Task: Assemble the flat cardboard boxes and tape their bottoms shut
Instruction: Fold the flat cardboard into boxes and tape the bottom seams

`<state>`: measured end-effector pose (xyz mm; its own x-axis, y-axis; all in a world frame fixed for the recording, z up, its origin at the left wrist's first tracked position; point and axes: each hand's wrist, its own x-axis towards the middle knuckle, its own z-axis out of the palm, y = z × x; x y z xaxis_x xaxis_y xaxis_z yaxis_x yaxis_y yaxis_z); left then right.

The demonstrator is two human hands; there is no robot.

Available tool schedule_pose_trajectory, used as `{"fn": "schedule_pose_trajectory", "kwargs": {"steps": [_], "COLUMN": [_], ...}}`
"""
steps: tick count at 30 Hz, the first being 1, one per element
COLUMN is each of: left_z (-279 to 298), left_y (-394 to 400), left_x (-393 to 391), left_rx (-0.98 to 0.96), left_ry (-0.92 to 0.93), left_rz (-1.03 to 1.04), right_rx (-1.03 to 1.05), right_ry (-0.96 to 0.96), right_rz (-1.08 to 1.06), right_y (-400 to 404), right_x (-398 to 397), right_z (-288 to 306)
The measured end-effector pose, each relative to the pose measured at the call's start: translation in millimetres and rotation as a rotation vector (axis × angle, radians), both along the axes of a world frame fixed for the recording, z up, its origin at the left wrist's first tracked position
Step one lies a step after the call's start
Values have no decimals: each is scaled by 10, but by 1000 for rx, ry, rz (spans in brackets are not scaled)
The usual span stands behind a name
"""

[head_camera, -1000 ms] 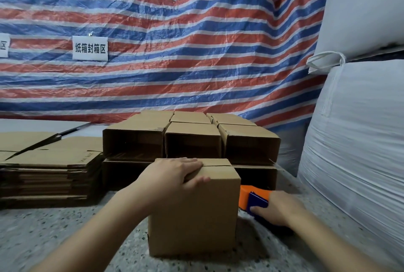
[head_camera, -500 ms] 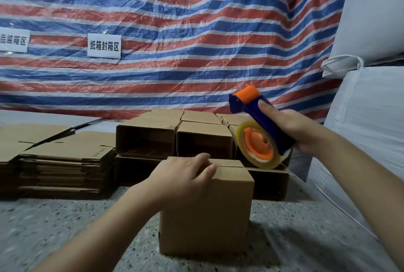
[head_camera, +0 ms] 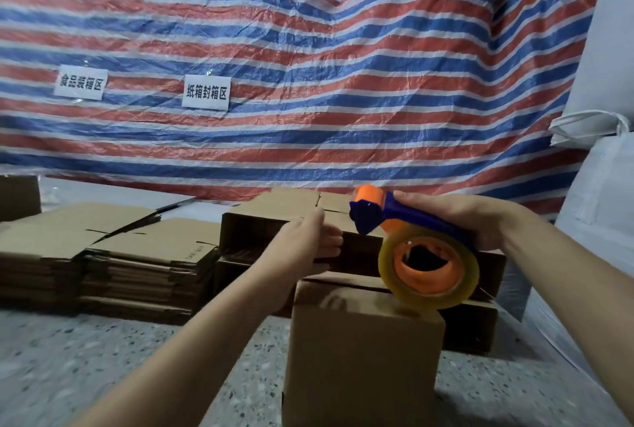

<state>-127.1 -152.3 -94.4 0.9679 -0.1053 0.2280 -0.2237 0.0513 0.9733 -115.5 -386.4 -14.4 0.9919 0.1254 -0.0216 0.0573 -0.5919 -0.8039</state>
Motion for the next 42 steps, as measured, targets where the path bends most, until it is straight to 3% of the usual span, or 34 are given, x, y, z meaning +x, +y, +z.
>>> {"fn": "schedule_pose_trajectory", "kwargs": {"steps": [3,7,17,23,28,37,42], "left_z": [166,170,83,-87,-161,-187,-432], "left_y": [25,-1,-107,-244,-258,-92,297], "left_x": [42,63,-1,-1,58,62,47], "left_rx": [-94,-49,-49,-167,-148,-572,-152], "left_ry": [70,82,47,18,-17,153,47], "left_rz": [32,-34,61,266,381,363,383], "right_rx": [-94,-129,-174,-257,-344,-421,-518], "right_ry": [-3,-5,-1,22,69,136,173], "right_rz": [17,7,18,19,13,-46,-36], "right_y": [66,90,107,143,146,147,373], "right_x": [1,14,25,43,66,85,135], "right_z": [56,67,82,139,219,266,300]}}
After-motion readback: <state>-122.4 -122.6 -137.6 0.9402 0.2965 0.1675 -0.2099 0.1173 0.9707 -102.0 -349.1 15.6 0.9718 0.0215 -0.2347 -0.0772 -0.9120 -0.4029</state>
